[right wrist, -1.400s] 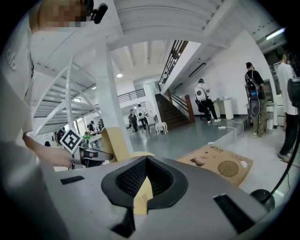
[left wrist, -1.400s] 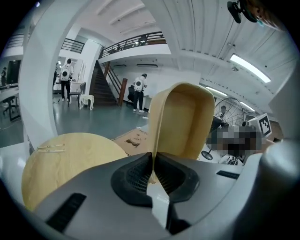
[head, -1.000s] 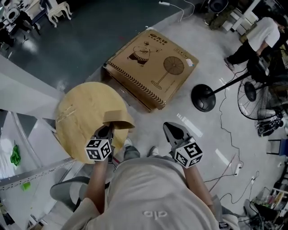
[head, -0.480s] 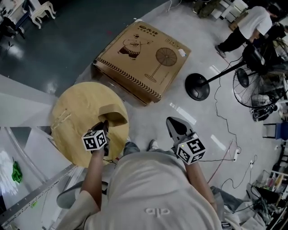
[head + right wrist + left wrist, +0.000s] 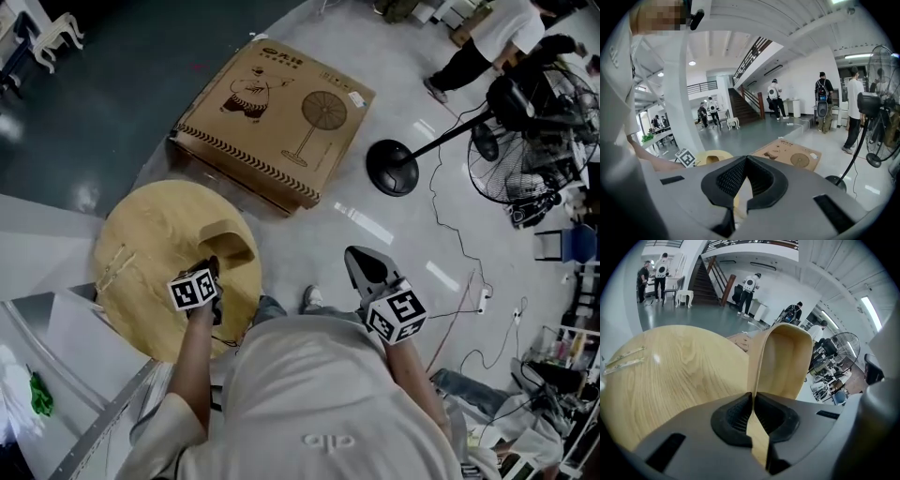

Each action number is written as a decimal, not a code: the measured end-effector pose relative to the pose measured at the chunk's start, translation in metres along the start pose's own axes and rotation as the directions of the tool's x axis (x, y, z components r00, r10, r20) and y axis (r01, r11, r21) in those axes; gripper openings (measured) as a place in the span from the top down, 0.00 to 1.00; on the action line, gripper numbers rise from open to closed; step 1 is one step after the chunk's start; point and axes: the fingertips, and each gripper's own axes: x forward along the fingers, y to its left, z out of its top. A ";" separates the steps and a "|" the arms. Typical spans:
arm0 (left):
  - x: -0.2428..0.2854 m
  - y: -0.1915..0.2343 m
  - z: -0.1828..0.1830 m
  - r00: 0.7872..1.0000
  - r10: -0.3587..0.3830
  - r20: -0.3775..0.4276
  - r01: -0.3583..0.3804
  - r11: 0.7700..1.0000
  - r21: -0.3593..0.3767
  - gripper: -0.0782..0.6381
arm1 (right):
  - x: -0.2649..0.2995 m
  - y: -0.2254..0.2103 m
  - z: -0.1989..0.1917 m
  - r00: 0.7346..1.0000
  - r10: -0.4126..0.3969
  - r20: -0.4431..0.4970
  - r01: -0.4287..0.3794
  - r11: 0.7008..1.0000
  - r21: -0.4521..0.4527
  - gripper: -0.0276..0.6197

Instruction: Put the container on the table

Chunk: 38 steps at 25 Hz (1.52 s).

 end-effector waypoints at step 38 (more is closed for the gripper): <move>0.011 0.025 0.012 1.000 0.023 -0.019 -0.026 0.987 -0.161 0.66 | -0.003 -0.012 -0.008 0.999 -0.042 0.016 0.042 0.999 0.018 0.92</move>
